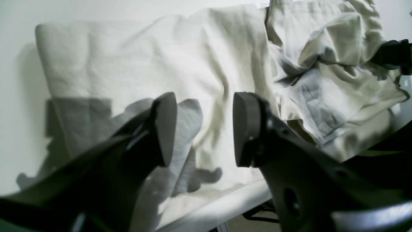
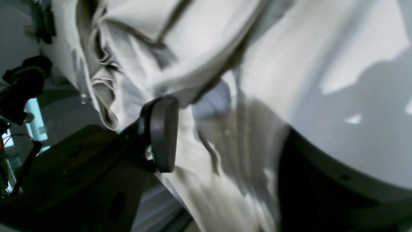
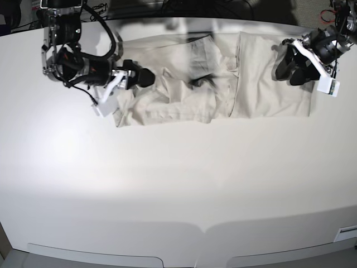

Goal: Fold the T-shirt properly
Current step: 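Grasp the folded edge with the right gripper and lift it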

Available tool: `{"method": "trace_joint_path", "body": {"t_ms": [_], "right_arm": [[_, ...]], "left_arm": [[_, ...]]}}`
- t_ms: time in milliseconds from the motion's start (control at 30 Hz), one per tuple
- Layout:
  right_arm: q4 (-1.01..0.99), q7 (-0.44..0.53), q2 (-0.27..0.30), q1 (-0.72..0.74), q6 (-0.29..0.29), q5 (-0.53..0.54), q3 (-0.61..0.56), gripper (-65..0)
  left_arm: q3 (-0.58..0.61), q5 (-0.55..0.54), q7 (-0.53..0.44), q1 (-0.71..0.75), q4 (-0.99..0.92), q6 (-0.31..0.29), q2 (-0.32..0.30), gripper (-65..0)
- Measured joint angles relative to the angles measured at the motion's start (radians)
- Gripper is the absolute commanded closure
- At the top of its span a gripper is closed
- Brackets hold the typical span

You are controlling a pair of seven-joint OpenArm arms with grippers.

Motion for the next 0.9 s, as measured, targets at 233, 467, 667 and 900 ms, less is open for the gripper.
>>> {"method": "trace_joint_path", "body": {"t_ms": [233, 467, 667, 900], "right_arm": [[0.000, 0.145, -0.010, 0.000, -0.006, -0.045, -0.114, -30.4], [-0.006, 0.219, -0.010, -0.001, -0.020, -0.086, -0.132, -2.5], [-0.005, 0.368, -0.010, -0.003, -0.005, -0.219, -0.132, 0.0], [-0.006, 0.377, 0.047, 0.000, -0.005, -0.241, -0.047, 0.0]], "left_arm": [[0.000, 0.000, 0.000, 0.000, 0.000, 0.000, 0.000, -28.1], [0.000, 0.000, 0.000, 0.000, 0.000, 0.000, 0.000, -28.1], [0.000, 0.000, 0.001, 0.000, 0.000, 0.000, 0.000, -28.1], [0.000, 0.066, 0.001, 0.000, 0.000, 0.000, 0.000, -28.1]]}}
